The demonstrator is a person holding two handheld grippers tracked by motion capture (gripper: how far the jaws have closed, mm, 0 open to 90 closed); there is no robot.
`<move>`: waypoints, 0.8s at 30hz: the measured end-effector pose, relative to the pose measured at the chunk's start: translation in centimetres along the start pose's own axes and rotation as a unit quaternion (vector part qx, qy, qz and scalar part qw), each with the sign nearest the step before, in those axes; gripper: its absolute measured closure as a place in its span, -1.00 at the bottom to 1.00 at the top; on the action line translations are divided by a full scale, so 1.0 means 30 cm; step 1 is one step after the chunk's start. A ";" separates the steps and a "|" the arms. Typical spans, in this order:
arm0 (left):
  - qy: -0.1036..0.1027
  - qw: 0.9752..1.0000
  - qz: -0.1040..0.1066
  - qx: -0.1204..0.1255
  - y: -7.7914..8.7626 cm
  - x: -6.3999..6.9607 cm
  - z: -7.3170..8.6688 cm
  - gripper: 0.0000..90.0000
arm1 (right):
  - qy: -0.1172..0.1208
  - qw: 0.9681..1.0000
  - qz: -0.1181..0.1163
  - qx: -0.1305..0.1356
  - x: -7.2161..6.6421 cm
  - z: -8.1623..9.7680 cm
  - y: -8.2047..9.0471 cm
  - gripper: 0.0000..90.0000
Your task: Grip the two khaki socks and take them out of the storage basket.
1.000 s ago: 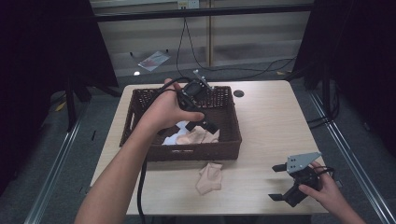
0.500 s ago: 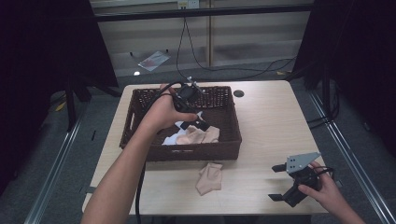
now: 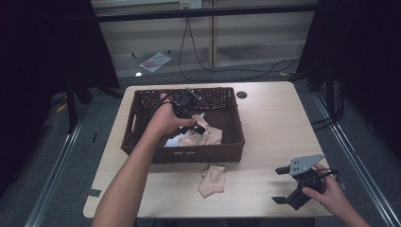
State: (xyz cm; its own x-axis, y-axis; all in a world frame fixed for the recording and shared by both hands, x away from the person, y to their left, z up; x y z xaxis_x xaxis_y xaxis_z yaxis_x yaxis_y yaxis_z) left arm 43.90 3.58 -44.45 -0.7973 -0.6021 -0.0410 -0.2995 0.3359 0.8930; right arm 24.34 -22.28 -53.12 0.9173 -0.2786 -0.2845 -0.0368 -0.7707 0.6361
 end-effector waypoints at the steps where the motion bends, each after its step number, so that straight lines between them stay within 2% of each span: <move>1: 0.000 1.000 0.000 0.000 0.000 0.000 0.000 -0.68 | 0.000 1.000 0.000 0.000 0.000 0.000 0.000 -0.98; 6: 0.007 1.000 0.002 -0.002 -0.034 -0.011 0.006 -0.69 | 0.000 1.000 0.000 0.001 0.000 0.000 0.001 -0.98; 9: 0.011 1.000 -0.006 0.000 -0.054 -0.028 0.007 -0.70 | 0.000 1.000 0.000 0.001 0.000 -0.001 0.001 -0.98; 13: 0.020 1.000 -0.006 -0.002 -0.081 -0.041 0.009 -0.72 | 0.000 1.000 0.001 0.002 0.001 -0.001 0.003 -0.98; 14: 0.021 1.000 -0.013 -0.012 -0.091 -0.051 0.013 -0.71 | 0.002 1.000 0.002 0.002 0.002 -0.001 0.004 -0.98; 21: 0.028 0.999 -0.021 -0.007 -0.132 -0.069 0.010 -0.73 | 0.001 1.000 0.000 0.003 -0.001 -0.002 0.005 -0.98; 24: 0.028 0.999 -0.026 -0.015 -0.159 -0.079 0.022 -0.75 | 0.000 1.000 0.001 0.004 -0.001 -0.003 0.006 -0.98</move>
State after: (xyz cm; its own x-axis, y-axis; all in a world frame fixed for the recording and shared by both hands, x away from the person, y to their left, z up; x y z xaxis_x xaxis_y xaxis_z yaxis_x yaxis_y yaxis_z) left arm 46.87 3.86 -48.91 -0.7498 -0.6586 -0.0638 -0.3233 0.2806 0.9037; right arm 24.35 -22.38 -52.93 0.9169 -0.2799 -0.2844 -0.0410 -0.7751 0.6305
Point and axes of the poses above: each handheld gripper's, and its own axes: y roughly backward along the jaws, z roughly out of its underside, x roughly to its right, the point moved 9 cm from there along -y, roughly forward along the jaws, and after that the axes turned 13 degrees about -z, right-handed, at the moved point
